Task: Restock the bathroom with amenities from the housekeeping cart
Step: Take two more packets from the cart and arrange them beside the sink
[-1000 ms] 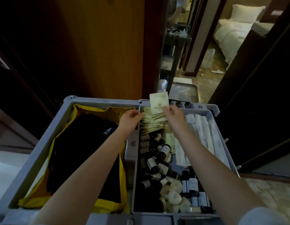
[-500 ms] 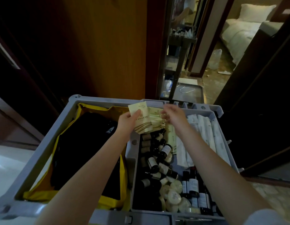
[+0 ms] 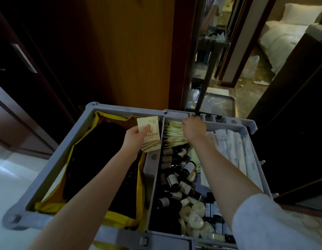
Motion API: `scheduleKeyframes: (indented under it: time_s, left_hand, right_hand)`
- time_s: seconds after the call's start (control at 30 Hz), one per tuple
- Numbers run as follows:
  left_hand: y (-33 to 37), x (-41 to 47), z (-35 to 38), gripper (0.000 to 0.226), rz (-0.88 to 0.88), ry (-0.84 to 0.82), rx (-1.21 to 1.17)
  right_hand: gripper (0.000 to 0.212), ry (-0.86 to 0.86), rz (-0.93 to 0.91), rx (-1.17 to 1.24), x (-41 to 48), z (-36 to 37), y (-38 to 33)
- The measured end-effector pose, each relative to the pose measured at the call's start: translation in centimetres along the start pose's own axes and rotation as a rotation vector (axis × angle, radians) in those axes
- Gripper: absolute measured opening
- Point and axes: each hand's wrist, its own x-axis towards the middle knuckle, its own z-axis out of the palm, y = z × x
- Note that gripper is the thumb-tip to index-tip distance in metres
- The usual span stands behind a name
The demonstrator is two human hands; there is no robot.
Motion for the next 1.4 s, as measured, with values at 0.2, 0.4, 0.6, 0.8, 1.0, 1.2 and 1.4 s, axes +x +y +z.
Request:
scheduleKeyframes:
  time_s: [0.2, 0.4, 0.6, 0.8, 1.0, 1.2, 1.4]
  left_hand:
    - [0.2, -0.1, 0.3, 0.020, 0.010, -0.031, 0.009]
    - [0.4, -1.0, 2.6, 0.016, 0.017, -0.139, -0.017]
    - [-0.1, -3.4, 7.6, 0.009, 0.012, -0.322, -0.004]
    - [-1.6, -8.1, 13.1, 0.028, 0.010, -0.518, 0.078]
    - [-2.4, -15.3, 18.4, 0.018, 0.060, -0.729, 0.172]
    - [-5.4, -25.9, 24.1, 0.015, 0.084, -0.916, 0.249]
    - [-9.7, -37.5, 27.6, 0.012, 0.089, -1.216, 0.334]
  right_hand:
    - [0.026, 0.295, 0.173, 0.348, -1.2, -1.6, 0.9]
    - [0.017, 0.270, 0.433, 1.097, -6.3, -3.6, 1.7]
    - [0.022, 0.266, 0.690, 1.499, -13.2, -3.9, 4.7]
    - [0.017, 0.508, 0.901, 1.725, -21.3, -5.0, 9.0]
    - [0.026, 0.763, 0.978, 1.677, -30.2, -7.6, 12.7]
    - [0.026, 0.968, 1.144, 1.582, -42.9, -8.4, 16.1]
    - [0.025, 1.228, 1.416, 1.509, -55.6, -8.2, 17.4]
